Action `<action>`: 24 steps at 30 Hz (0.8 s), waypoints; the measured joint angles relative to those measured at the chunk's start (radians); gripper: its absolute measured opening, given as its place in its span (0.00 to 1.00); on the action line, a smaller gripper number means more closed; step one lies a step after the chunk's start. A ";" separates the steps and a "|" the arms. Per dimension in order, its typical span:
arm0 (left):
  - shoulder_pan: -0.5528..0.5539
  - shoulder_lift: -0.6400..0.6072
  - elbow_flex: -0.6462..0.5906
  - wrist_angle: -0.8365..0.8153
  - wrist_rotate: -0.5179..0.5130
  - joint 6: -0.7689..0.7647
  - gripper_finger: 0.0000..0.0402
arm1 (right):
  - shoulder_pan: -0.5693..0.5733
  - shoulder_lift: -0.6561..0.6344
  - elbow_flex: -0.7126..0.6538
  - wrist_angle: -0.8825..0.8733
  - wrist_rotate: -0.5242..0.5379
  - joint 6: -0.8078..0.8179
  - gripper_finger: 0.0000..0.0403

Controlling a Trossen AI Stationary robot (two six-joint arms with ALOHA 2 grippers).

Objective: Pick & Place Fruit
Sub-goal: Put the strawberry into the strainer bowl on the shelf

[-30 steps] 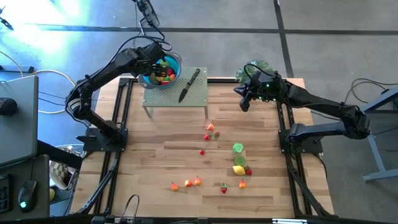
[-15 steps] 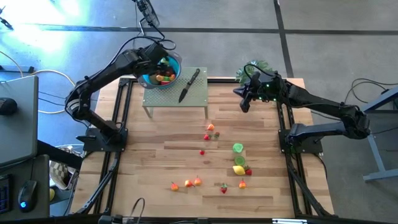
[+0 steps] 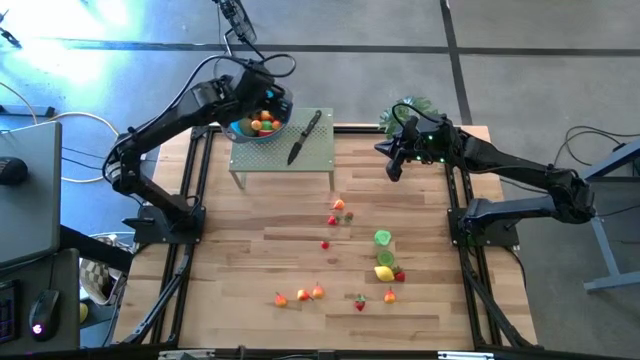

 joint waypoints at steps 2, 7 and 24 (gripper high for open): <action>-0.011 0.000 0.000 -0.001 0.024 -0.002 0.51 | 0.000 0.000 0.000 0.000 0.000 0.000 0.01; -0.091 0.000 0.000 0.020 0.034 -0.005 0.29 | 0.000 0.000 0.000 -0.017 -0.025 -0.001 0.01; -0.483 0.047 -0.126 0.210 -0.061 -0.135 0.01 | 0.000 0.000 0.000 -0.084 -0.261 0.047 0.01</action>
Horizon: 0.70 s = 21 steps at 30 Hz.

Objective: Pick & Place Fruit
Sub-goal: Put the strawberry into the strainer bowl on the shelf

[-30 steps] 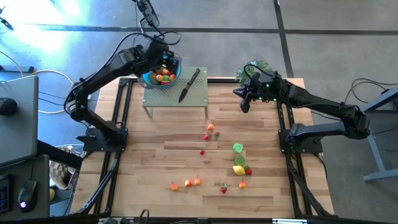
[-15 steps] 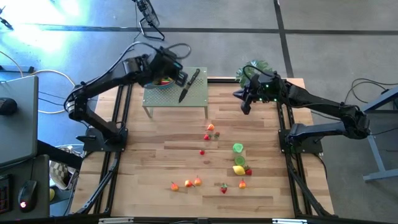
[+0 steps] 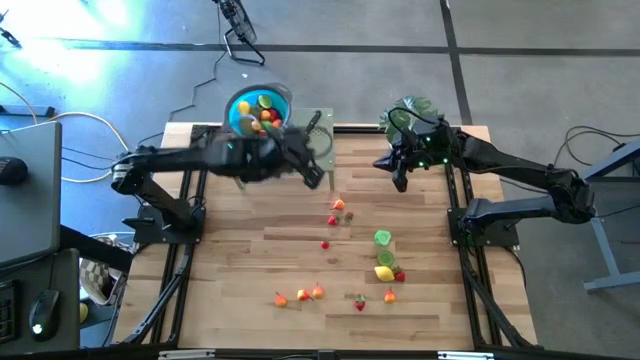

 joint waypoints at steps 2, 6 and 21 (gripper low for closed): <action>-0.028 0.002 -0.101 0.148 0.048 -0.016 0.00 | 0.003 0.000 0.000 0.000 -0.024 0.000 0.01; -0.072 0.003 -0.287 0.446 0.121 -0.042 0.01 | 0.021 0.000 0.000 -0.009 -0.032 -0.001 0.01; -0.200 0.000 -0.484 0.598 0.150 -0.071 0.01 | 0.171 0.000 0.000 0.010 0.109 0.058 0.01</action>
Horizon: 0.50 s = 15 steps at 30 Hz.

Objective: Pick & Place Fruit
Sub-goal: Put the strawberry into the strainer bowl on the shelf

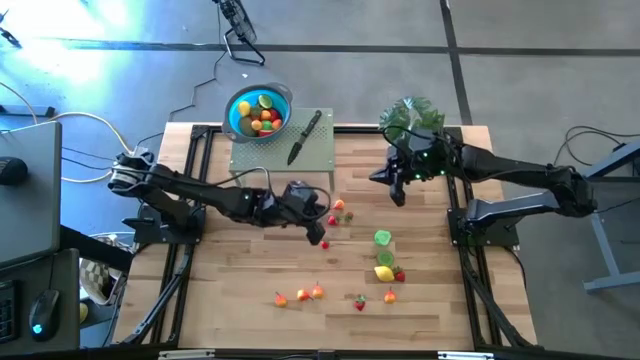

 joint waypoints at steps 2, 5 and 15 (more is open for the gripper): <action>-0.007 0.006 -0.004 -0.046 0.008 -0.001 0.01 | 0.016 0.000 0.000 0.029 0.047 0.029 0.01; -0.007 0.005 -0.001 -0.071 0.007 -0.025 0.01 | 0.033 0.000 0.000 0.062 0.091 0.043 0.01; -0.007 0.004 -0.003 -0.198 -0.004 -0.354 0.01 | 0.067 0.000 0.000 0.069 0.146 0.129 0.01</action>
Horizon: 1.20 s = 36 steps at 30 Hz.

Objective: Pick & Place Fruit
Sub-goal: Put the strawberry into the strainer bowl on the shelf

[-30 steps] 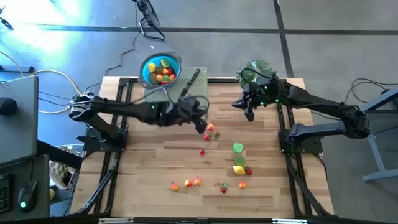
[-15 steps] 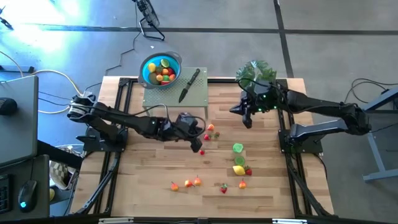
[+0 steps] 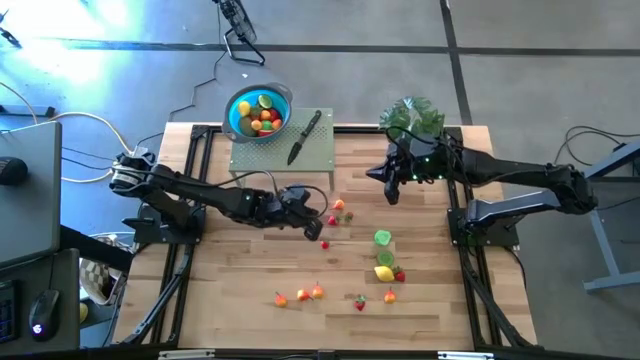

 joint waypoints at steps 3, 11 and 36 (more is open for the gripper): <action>0.000 0.000 0.001 -0.129 0.022 -0.159 0.01 | 0.012 0.000 0.000 0.000 0.011 0.003 0.01; 0.000 0.022 0.000 -0.196 0.120 -0.199 0.24 | 0.037 0.000 0.000 -0.001 0.122 0.003 0.01; 0.000 0.300 -0.001 0.160 0.196 -0.161 0.81 | 0.037 0.000 0.000 -0.021 0.116 -0.045 0.01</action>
